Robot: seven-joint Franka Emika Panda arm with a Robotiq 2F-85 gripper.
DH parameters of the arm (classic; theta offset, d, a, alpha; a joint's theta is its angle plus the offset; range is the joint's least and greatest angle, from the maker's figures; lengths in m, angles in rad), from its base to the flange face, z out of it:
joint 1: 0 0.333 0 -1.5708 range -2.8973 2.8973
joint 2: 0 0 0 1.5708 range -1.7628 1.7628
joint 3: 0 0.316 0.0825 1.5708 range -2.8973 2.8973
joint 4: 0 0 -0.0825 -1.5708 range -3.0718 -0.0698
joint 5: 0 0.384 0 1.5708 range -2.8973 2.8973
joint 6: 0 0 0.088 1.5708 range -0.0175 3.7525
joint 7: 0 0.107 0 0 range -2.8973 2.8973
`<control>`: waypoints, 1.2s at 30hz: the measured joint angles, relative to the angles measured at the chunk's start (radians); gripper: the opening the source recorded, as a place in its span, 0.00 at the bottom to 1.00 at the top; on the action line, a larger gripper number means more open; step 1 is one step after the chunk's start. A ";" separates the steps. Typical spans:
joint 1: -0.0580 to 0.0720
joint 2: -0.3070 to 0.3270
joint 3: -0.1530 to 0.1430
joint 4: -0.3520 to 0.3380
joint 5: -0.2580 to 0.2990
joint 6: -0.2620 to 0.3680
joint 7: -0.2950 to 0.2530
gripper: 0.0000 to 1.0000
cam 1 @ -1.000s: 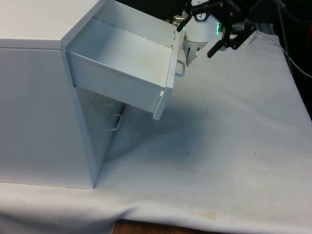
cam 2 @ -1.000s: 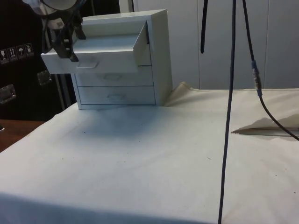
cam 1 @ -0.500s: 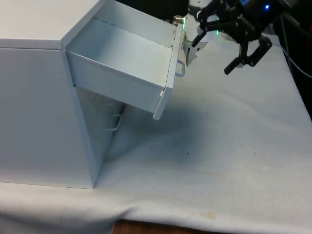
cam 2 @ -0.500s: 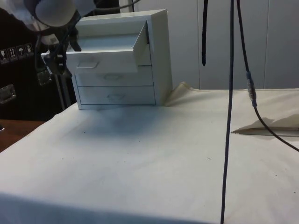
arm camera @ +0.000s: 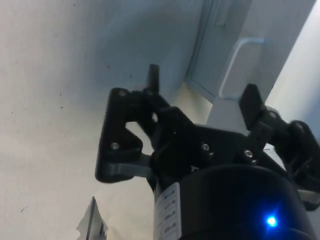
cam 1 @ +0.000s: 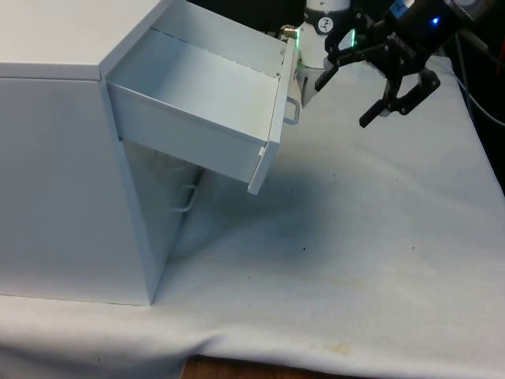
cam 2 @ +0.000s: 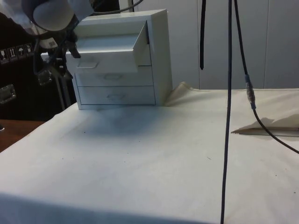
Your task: Open the drawer, then close it.
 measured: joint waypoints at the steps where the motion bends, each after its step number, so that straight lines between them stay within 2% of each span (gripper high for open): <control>1: 0.000 0.000 0.000 0.000 0.000 0.000 0.000 0.72; 2: 0.000 0.000 0.000 0.000 0.000 0.000 0.000 0.67; 3: 0.000 0.000 0.000 0.000 0.000 0.000 0.000 0.67; 7: 0.000 0.000 0.000 0.000 0.000 0.000 0.000 0.46; 9: 0.000 0.000 0.000 0.000 -0.001 0.000 0.000 0.28; 13: 0.000 0.000 0.000 0.000 -0.001 0.000 0.000 0.07; 14: 0.000 0.000 0.000 0.000 -0.001 0.000 0.000 0.07; 16: 0.000 0.000 -0.001 0.000 -0.001 -0.001 0.000 0.00; 27: -0.030 0.000 -0.014 -0.017 0.018 0.018 -0.024 0.00; 36: -0.033 0.000 -0.014 -0.017 0.020 0.017 -0.025 0.00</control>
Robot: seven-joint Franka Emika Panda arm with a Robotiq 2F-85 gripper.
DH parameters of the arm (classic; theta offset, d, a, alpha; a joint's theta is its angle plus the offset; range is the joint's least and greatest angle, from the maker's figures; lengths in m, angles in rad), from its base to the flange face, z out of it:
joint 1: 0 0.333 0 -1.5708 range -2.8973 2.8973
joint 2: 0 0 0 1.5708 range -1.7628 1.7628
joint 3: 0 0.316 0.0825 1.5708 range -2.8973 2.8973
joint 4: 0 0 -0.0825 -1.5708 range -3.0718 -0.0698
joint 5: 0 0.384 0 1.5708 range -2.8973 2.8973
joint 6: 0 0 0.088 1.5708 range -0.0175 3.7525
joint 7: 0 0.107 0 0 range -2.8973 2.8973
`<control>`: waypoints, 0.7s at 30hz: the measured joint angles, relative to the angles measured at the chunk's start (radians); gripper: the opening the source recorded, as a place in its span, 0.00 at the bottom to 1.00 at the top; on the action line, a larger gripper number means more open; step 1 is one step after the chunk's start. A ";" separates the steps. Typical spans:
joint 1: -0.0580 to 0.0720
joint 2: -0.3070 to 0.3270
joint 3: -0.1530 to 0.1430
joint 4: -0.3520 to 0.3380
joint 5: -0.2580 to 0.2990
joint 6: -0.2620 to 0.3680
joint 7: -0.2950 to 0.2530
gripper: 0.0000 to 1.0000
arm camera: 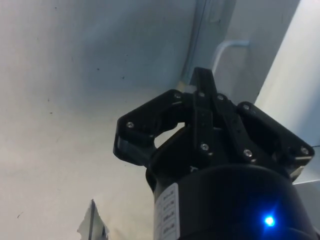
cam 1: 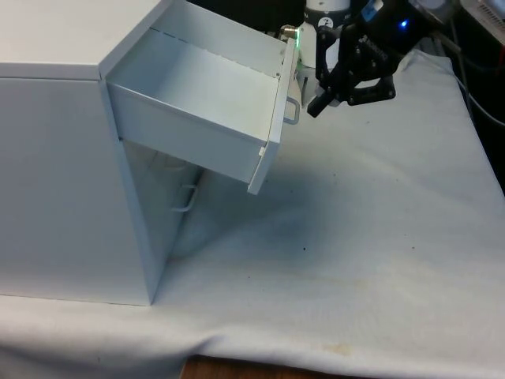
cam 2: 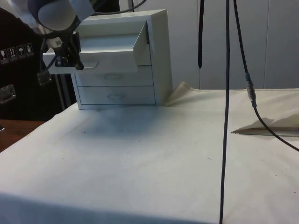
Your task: Open the drawer, then close it.
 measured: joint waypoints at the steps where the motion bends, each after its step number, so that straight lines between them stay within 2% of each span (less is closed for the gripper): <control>1: -0.001 0.000 0.000 0.000 0.000 0.000 0.000 0.00; 9: -0.012 0.002 -0.003 -0.001 -0.019 0.000 -0.030 0.00; 21: -0.008 0.004 -0.003 0.003 -0.090 -0.021 -0.055 0.00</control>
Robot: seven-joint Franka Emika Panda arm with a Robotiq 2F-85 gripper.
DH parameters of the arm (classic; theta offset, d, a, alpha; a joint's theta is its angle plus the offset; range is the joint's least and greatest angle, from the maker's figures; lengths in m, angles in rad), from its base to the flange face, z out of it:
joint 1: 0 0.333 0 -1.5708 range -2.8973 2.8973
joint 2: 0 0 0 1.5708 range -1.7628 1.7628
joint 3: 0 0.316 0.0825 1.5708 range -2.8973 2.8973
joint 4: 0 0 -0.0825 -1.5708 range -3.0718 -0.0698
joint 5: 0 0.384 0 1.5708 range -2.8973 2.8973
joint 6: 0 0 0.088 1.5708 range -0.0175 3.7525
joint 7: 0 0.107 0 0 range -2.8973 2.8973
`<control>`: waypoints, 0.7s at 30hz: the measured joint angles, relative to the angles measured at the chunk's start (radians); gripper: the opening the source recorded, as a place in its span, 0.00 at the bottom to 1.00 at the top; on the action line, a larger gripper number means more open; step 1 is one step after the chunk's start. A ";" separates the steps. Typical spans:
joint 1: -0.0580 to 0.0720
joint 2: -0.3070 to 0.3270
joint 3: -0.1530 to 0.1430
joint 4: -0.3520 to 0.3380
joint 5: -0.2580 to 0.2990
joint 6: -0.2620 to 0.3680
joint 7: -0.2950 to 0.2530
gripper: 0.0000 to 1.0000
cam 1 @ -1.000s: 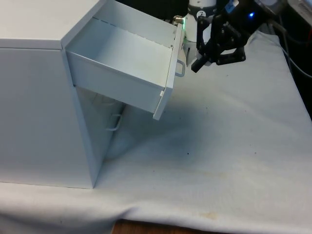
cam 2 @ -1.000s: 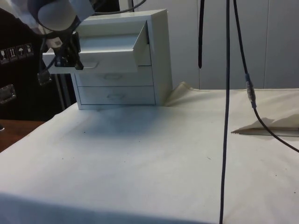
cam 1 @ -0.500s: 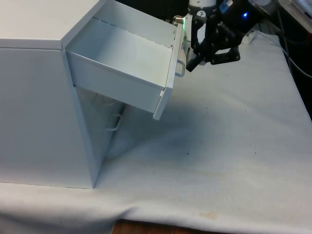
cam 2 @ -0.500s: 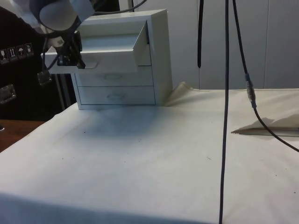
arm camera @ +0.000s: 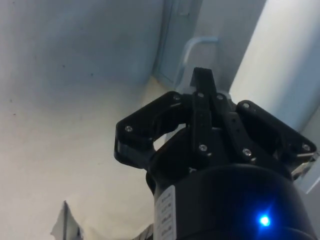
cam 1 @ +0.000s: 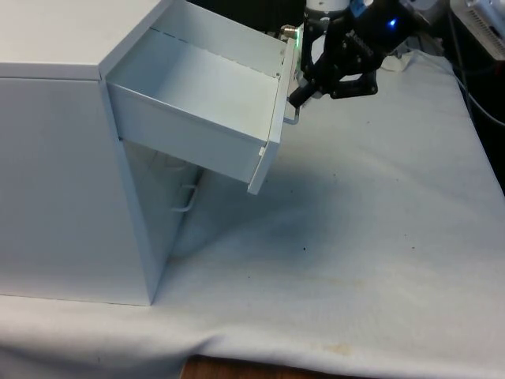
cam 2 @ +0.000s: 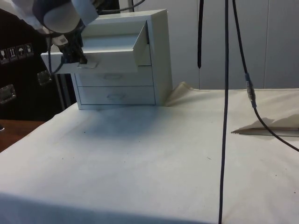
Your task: Open the drawer, then close it.
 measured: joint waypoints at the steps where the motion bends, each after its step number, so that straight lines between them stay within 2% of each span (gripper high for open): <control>1: 0.000 0.000 0.000 0.000 0.000 0.000 0.000 0.00; 8: 0.001 -0.001 0.000 0.010 -0.044 -0.020 -0.012 0.00; 21: 0.002 -0.002 -0.016 0.038 -0.073 -0.059 -0.040 0.00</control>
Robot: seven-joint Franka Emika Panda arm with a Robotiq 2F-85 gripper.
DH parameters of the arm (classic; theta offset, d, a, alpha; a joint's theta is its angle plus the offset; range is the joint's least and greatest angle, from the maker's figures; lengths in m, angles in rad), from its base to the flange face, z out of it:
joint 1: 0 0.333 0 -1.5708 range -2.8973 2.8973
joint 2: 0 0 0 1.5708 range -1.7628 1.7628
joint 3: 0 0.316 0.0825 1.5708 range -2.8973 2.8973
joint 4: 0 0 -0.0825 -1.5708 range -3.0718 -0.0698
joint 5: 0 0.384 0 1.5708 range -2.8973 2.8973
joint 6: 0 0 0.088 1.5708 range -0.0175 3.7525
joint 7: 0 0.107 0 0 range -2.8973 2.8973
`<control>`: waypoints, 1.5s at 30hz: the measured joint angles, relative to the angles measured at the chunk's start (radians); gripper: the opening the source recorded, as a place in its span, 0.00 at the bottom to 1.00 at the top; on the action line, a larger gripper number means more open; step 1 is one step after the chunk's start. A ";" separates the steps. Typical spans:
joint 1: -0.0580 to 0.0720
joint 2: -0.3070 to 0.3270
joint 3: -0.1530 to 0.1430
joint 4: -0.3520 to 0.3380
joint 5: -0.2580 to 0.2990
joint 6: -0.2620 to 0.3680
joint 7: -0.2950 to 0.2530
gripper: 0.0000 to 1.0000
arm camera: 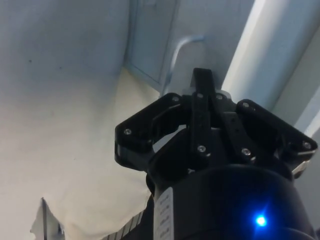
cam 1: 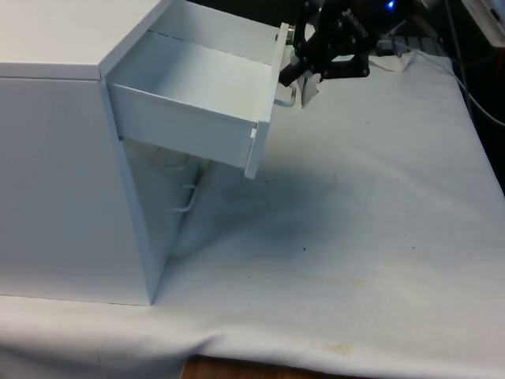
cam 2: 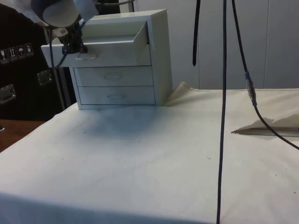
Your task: Open the drawer, then close it.
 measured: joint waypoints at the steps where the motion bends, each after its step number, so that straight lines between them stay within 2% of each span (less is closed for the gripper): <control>1: 0.000 0.000 -0.002 0.003 -0.002 -0.004 -0.002 0.00; 12: -0.001 -0.001 -0.035 0.019 -0.003 -0.024 -0.034 0.00; 25: -0.027 -0.010 -0.072 0.016 0.013 -0.017 -0.075 0.00; 29: -0.031 -0.012 -0.075 0.016 0.016 -0.016 -0.082 0.00; 41: -0.069 -0.016 -0.095 0.014 0.056 0.017 -0.124 0.00; 43: -0.072 -0.016 -0.097 0.014 0.060 0.020 -0.129 0.00; 45: -0.082 -0.016 -0.102 0.013 0.073 0.028 -0.140 0.00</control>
